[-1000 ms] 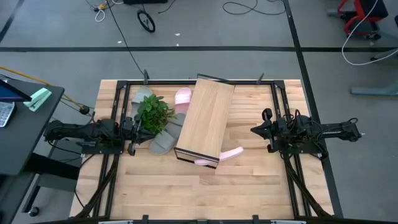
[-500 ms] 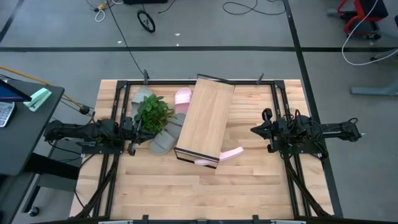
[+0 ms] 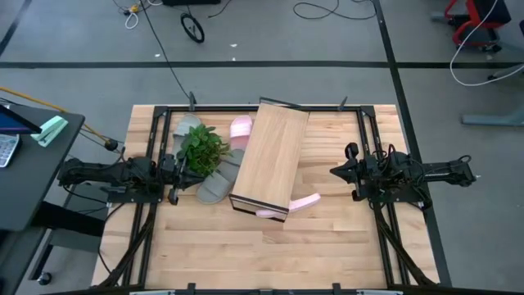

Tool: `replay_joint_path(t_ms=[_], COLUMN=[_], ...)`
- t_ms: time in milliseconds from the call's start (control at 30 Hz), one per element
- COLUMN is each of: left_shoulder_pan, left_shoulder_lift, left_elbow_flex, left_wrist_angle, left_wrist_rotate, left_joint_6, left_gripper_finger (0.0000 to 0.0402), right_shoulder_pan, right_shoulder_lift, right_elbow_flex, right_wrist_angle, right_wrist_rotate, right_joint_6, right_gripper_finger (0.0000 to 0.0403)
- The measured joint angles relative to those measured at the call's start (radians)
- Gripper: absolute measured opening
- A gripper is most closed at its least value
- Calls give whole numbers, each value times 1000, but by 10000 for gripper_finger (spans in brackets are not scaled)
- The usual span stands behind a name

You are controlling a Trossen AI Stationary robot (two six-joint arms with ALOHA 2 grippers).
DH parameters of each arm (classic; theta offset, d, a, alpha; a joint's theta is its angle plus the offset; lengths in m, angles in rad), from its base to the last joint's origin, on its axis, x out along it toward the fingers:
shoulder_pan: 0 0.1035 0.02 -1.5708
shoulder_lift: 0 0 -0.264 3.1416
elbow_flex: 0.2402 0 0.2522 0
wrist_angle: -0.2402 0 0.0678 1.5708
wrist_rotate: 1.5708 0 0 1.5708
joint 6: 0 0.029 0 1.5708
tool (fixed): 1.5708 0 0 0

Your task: Pick and place slides into the shelf

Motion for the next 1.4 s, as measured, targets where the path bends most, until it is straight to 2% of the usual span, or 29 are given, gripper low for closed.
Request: replay_joint_path(t_ms=[833, 1133, 1267, 1400], left_shoulder_pan=[0, 0, 0, 0], left_shoulder_lift=[0, 0, 0, 0], left_elbow_flex=[0, 0, 0, 0], left_wrist_angle=[0, 56, 98, 166], left_wrist_rotate=[-5, -23, -34, -104], left_joint_6=[6, -28, -29, -64], left_gripper_finger=[33, 27, 22, 18], right_shoulder_pan=[0, 0, 0, 0], right_shoulder_lift=[0, 0, 0, 0], right_elbow_flex=[0, 0, 0, 0], right_wrist_angle=[0, 1, 0, 5], right_wrist_rotate=[0, -1, 0, 10], right_joint_6=[6, 182, 204, 257], right_gripper_finger=[14, 14, 14, 13])
